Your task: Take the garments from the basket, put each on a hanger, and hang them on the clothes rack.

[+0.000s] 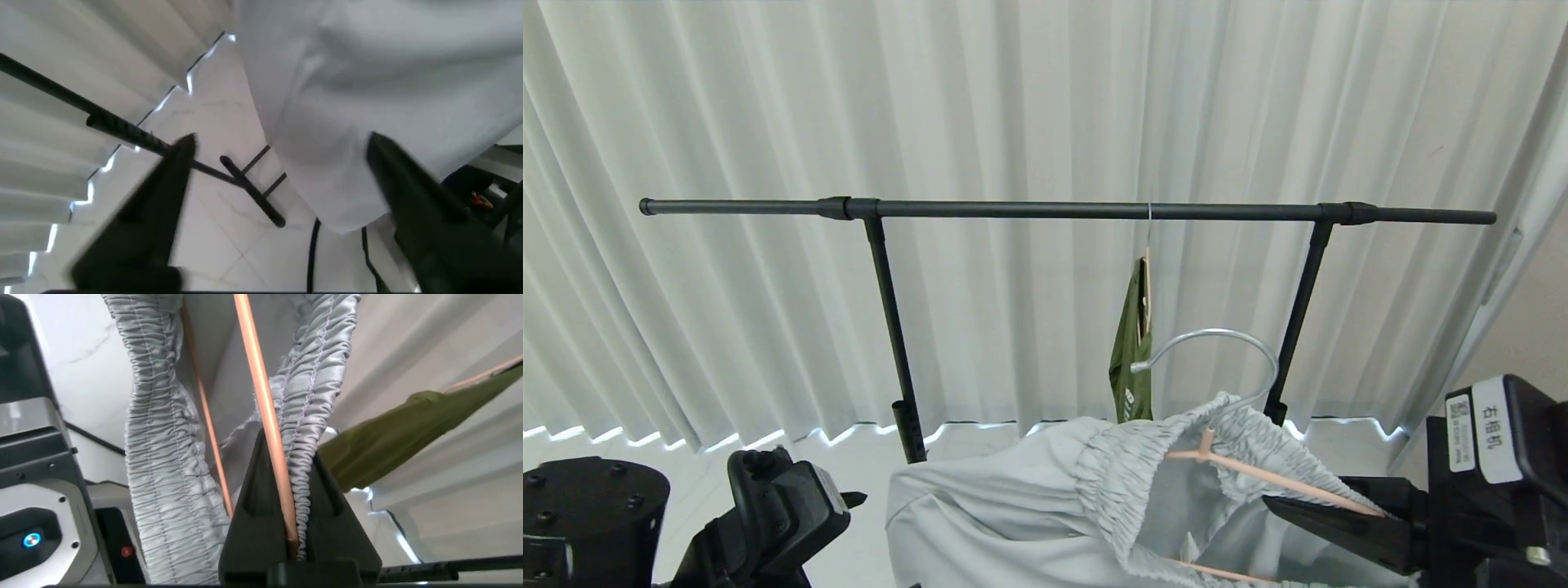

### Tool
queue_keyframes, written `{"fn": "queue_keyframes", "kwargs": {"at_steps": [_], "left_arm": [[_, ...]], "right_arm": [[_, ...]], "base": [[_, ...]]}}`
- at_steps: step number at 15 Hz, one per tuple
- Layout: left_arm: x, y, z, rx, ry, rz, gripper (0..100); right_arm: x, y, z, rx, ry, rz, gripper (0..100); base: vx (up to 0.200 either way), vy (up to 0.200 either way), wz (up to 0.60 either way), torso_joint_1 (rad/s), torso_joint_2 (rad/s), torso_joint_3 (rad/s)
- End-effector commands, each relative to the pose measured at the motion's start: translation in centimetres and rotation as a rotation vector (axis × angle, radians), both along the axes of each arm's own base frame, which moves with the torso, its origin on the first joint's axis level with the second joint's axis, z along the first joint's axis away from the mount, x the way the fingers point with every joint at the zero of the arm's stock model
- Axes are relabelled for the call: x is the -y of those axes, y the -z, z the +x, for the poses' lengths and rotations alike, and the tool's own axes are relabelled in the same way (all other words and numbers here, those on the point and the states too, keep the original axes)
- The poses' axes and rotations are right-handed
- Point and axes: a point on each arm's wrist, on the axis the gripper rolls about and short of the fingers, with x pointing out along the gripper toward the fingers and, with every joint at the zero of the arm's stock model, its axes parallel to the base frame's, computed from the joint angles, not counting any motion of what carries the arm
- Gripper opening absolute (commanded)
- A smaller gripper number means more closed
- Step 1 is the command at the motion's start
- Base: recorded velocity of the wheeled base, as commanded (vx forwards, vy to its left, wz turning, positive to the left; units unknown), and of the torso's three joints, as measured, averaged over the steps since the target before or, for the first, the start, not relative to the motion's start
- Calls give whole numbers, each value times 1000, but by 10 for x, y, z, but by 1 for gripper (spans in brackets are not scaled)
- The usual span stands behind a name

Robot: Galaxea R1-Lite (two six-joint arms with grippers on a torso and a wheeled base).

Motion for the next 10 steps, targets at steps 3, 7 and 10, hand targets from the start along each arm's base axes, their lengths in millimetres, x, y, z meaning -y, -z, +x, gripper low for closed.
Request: {"fn": "queue_keyframes", "kwargs": {"at_steps": [3, 7, 10], "left_arm": [[-2, 2, 4, -11, -28, 6, 0], [-10, 3, 9, -19, -92, 11, 0], [-24, 5, 15, -23, -202, 17, 0]], "right_arm": [[-2, 0, -3, -2, -22, -2, 0], [-2, 1, -3, -3, -16, -3, 0], [-2, 1, -2, -2, -8, -4, 0]], "base": [[0, 0, 0, 0, 0, 0], [0, 0, 0, 0, 0, 0], [0, 0, 0, 0, 0, 0]]}}
